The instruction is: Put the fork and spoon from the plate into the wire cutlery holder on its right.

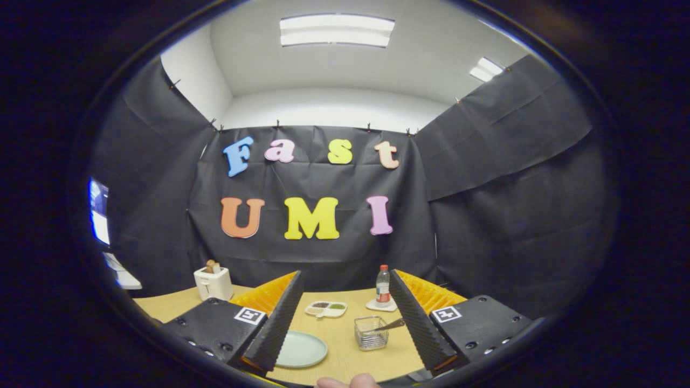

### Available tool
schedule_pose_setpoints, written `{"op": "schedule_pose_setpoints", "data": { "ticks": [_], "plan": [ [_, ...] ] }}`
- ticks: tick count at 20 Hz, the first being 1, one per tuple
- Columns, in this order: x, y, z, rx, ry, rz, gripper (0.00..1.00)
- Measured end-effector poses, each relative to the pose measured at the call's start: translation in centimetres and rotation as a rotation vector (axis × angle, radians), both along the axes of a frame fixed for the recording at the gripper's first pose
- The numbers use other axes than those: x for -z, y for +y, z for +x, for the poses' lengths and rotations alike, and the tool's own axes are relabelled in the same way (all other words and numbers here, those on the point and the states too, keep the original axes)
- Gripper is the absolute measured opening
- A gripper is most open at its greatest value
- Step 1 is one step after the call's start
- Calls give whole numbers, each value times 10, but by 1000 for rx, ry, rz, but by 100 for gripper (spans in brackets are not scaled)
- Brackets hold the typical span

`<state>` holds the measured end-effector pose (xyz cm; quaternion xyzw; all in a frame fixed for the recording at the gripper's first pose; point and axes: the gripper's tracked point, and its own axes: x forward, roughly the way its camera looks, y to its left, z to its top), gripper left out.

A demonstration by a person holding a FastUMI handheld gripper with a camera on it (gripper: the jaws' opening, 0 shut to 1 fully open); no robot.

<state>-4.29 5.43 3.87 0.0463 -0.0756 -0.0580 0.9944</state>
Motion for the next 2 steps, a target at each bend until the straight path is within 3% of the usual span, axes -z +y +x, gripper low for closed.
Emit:
{"op": "schedule_pose_setpoints", "data": {
  "ticks": [2],
  "plan": [
    [-4, 8, -1, -13, -6, -11, 96]
  ]
}}
